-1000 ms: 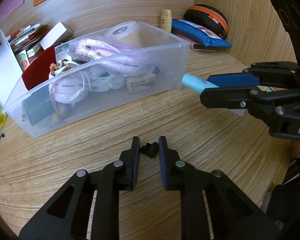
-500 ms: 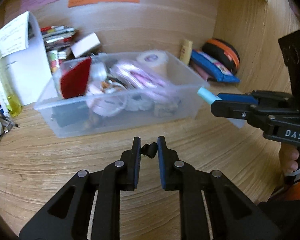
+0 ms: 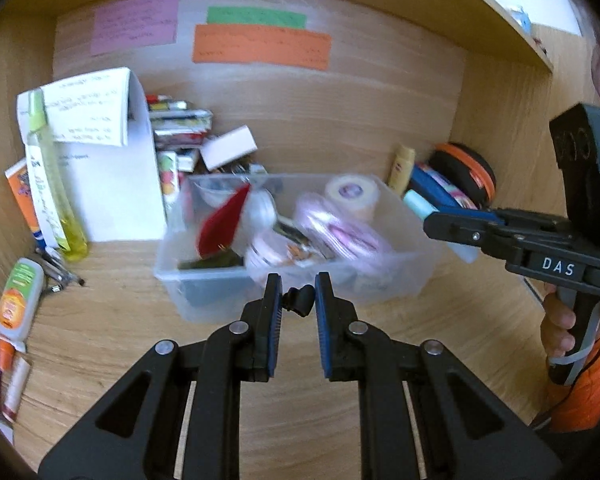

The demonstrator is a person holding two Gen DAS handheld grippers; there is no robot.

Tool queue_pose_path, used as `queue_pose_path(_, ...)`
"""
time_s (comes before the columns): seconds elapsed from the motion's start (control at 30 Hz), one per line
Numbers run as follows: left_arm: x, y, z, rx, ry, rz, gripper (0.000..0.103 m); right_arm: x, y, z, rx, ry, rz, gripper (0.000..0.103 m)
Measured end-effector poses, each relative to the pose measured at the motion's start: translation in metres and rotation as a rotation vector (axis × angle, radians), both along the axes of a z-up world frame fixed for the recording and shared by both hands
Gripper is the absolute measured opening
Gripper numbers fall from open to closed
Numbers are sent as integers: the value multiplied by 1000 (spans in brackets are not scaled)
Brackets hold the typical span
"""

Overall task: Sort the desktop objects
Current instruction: 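Carry the blue tube and black clip over the clear box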

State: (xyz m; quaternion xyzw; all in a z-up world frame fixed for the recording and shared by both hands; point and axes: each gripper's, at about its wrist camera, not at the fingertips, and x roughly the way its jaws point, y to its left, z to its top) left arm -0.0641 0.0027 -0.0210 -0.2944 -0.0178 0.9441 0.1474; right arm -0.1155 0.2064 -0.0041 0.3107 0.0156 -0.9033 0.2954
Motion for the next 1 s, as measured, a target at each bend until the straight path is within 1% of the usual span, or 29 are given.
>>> queue_pose_path(0.1, -7, -7, 6, 16, 9, -4, 15, -10, 0, 2, -20, -6, -8, 23)
queue_pose_path(0.3, -23, -16, 14, 6, 31, 22, 15, -32, -1, 2, -30, -16, -46, 23)
queue_pose_path(0.5, -43, -19, 12, -9, 25, 34, 15, -56, -2, -7, -34, -38, -101, 23)
queue_pose_path(0.6, -52, -15, 7, -26, 21, 27, 15, -62, 1, -13, -63, -67, -88, 23)
queue_pose_path(0.7, -61, -10, -3, -39, 2, 22, 15, -61, 2, -14, -34, -38, -110, 23)
queue_pose_path(0.8, -69, -7, -10, -54, -19, 30, 15, -63, 4, -17, -24, -44, -127, 23)
queue_pose_path(0.9, -74, -5, -15, -86, -27, 55, 15, -66, 1, -22, 17, -42, -155, 23)
queue_pose_path(1.0, -75, -6, -17, -68, -29, 57, 15, -65, -3, -24, 39, -37, -152, 23)
